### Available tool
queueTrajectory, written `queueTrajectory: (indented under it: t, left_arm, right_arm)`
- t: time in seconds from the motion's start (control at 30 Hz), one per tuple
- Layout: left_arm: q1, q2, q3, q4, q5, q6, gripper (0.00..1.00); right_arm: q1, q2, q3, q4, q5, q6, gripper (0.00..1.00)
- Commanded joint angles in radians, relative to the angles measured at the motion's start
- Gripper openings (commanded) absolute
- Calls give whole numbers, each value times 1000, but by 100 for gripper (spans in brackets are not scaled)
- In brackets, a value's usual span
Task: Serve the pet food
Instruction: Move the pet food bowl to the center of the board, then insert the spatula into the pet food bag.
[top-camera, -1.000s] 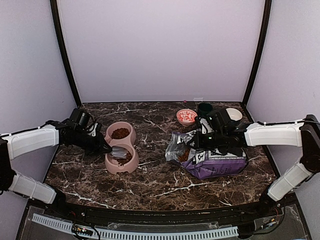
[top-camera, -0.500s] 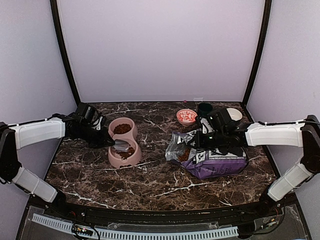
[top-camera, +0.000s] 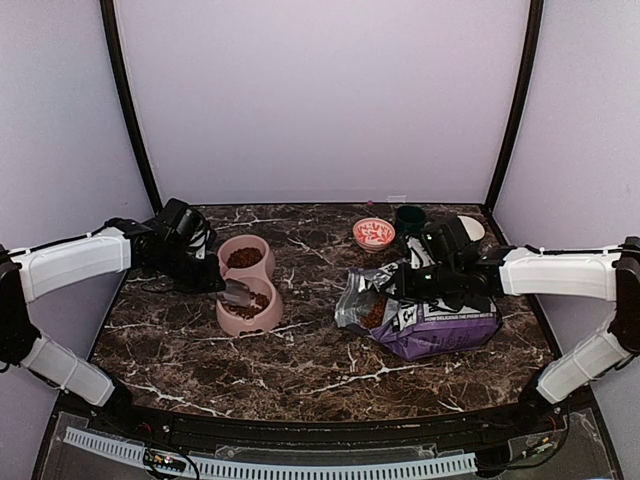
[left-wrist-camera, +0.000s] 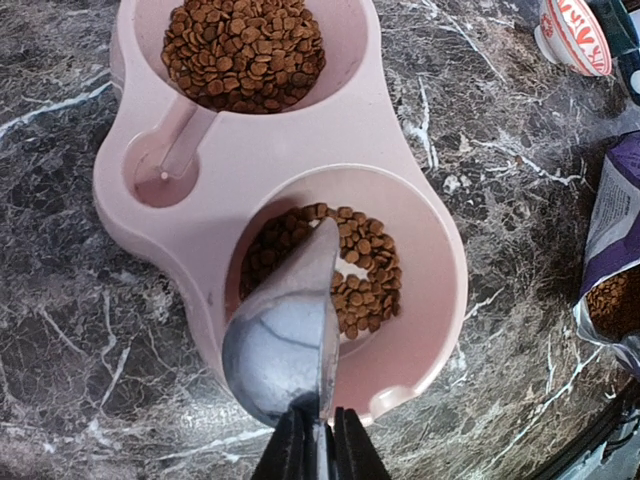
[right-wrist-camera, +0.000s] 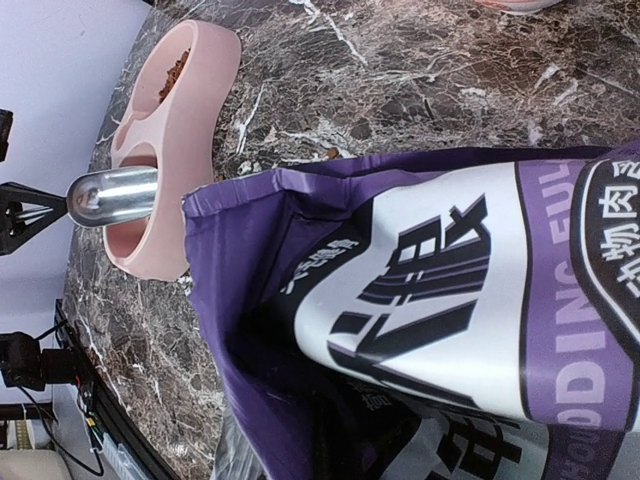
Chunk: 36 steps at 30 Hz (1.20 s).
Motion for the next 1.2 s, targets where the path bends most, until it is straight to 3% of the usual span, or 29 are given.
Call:
queueTrajectory:
  t: [0.0,0.33,0.67,1.17]
  left_arm:
    - [-22,-40,50,-119,-84,37,0]
    - [-61,-72,96,-123,-51,56,0]
    - [-100,-73,92,-14,106,78,0]
    - [-263,87,111,316,348,11,0]
  right_arm:
    - [-23,-28,-20,-36,21,28,0]
    - [-11,-14,-2,-45,20,35,0]
    - [13,-10,18,-115,95,36,0]
    - [51,19,72,-129,113,49,0]
